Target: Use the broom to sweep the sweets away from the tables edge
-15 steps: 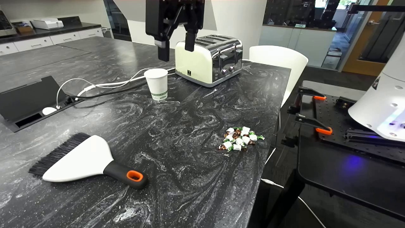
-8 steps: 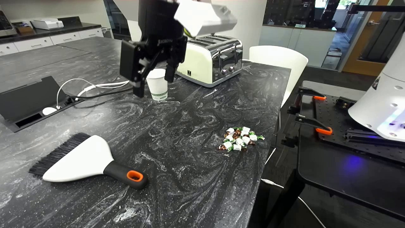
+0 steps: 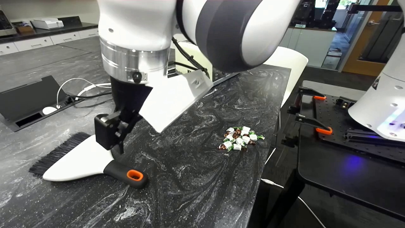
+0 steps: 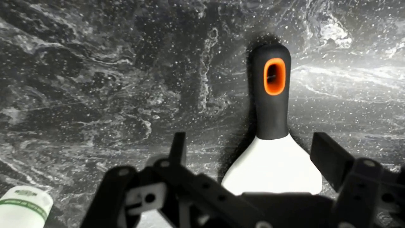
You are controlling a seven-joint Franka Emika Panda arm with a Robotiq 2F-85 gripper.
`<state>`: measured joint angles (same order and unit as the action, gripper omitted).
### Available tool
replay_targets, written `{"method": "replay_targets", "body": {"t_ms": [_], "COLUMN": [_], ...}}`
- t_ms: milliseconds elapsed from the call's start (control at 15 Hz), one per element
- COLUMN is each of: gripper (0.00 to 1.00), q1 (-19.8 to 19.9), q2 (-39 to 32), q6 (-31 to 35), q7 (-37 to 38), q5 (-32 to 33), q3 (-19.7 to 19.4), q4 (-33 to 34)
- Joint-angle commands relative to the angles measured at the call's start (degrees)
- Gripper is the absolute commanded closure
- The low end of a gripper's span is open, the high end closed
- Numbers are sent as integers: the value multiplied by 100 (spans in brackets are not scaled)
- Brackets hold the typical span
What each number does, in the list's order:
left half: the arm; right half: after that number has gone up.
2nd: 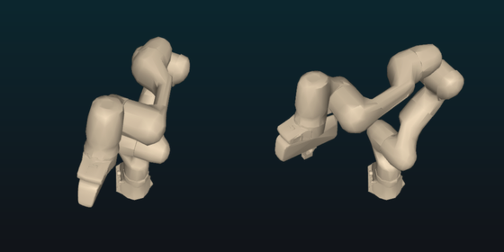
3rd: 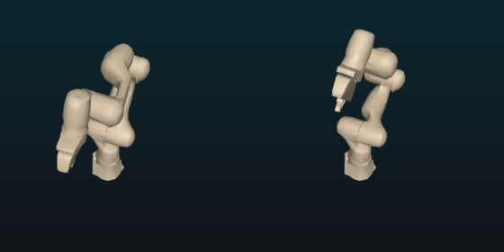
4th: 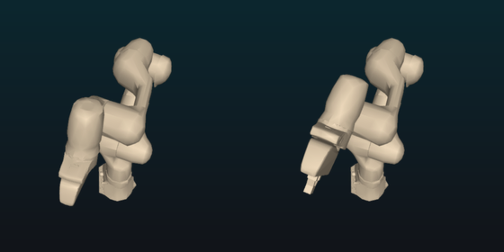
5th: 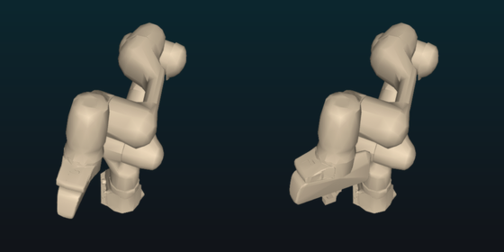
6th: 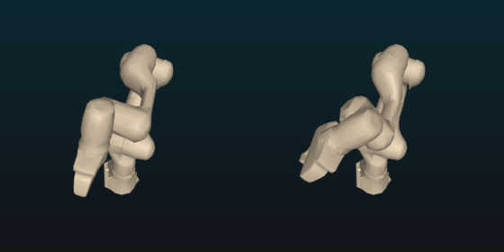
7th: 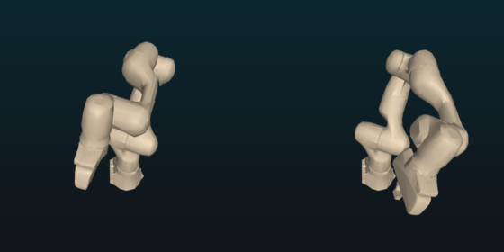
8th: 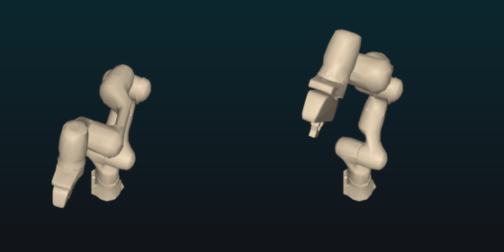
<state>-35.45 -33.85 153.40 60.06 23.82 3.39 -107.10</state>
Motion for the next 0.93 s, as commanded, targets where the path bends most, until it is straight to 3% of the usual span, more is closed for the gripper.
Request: {"method": "replay_targets", "body": {"t_ms": [0, 867], "gripper": [0, 0], "q1": [-121, -190], "q2": [-545, -1281], "q6": [-31, -121], "q7": [-185, -1718], "q5": [-298, -1074], "q3": [-120, 6], "q4": [675, 1403]}}
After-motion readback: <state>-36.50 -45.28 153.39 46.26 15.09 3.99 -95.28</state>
